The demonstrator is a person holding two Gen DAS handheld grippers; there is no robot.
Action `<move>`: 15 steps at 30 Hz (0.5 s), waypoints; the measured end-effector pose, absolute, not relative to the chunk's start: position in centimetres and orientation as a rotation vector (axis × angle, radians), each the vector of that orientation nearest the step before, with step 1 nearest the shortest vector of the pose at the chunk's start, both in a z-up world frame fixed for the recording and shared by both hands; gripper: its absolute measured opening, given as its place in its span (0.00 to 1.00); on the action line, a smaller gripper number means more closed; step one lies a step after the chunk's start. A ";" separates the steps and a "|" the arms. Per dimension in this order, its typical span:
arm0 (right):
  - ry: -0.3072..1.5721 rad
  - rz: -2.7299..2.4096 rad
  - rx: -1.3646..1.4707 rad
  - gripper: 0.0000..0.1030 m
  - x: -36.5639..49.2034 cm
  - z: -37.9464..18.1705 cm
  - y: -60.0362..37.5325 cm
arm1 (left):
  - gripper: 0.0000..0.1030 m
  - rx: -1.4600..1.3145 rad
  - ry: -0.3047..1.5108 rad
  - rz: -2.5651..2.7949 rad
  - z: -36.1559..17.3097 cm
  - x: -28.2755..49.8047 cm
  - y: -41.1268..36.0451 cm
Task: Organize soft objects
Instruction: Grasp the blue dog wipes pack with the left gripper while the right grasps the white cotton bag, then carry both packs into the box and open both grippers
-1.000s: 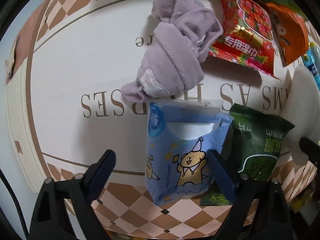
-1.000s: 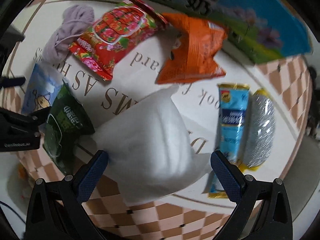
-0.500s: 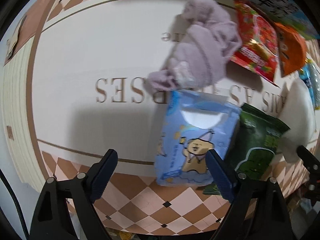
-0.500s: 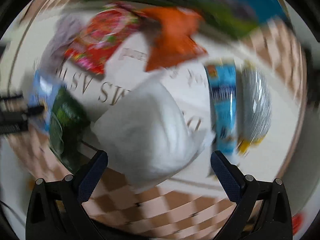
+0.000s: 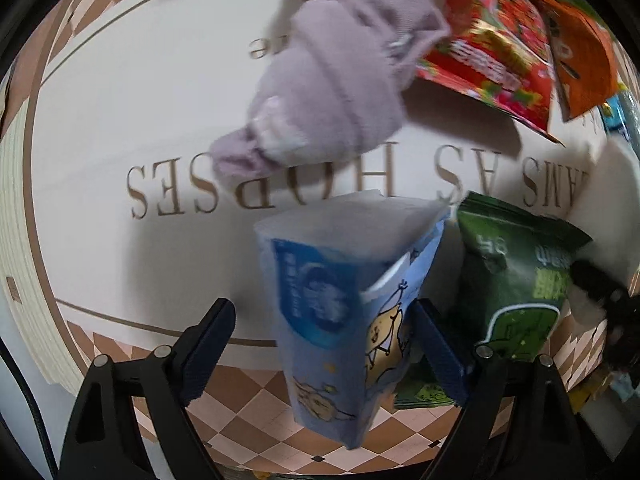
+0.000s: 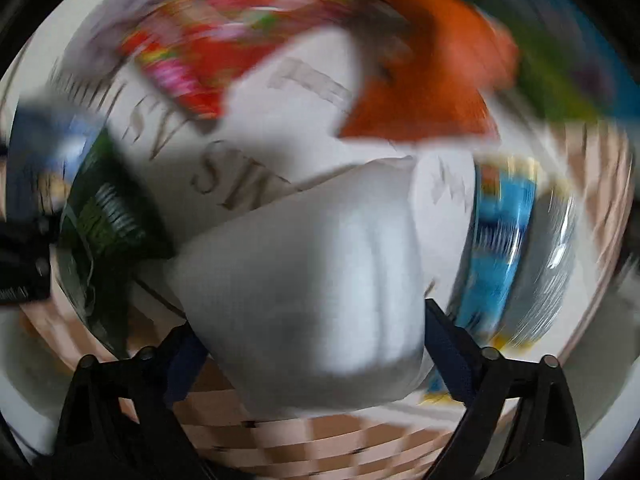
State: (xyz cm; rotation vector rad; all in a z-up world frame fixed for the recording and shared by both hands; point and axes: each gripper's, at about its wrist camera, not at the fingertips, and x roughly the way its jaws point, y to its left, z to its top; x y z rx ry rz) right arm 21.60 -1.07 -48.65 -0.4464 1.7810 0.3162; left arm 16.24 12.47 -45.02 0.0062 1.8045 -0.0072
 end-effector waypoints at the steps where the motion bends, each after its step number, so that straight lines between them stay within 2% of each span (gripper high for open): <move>1: 1.801 0.285 -0.390 0.93 21.9 -48.7 -2.1 | 0.87 -0.018 1.807 0.000 -45.2 15.9 13.0; 5: 1.846 0.173 -0.169 0.93 22.2 -48.0 -6.9 | 0.87 -0.083 1.810 0.013 -45.6 14.8 14.7; 9: 1.874 0.166 -0.138 0.93 22.0 -48.4 -9.0 | 0.85 -0.056 1.785 0.034 -45.6 14.1 14.7; 14: 1.868 0.128 -0.114 0.93 20.9 -47.4 -10.8 | 0.49 -0.032 1.748 0.065 -45.1 12.6 14.6; 15: 1.866 0.116 -0.101 0.90 20.8 -47.2 -11.4 | 0.47 -0.033 1.741 0.079 -44.9 12.1 14.9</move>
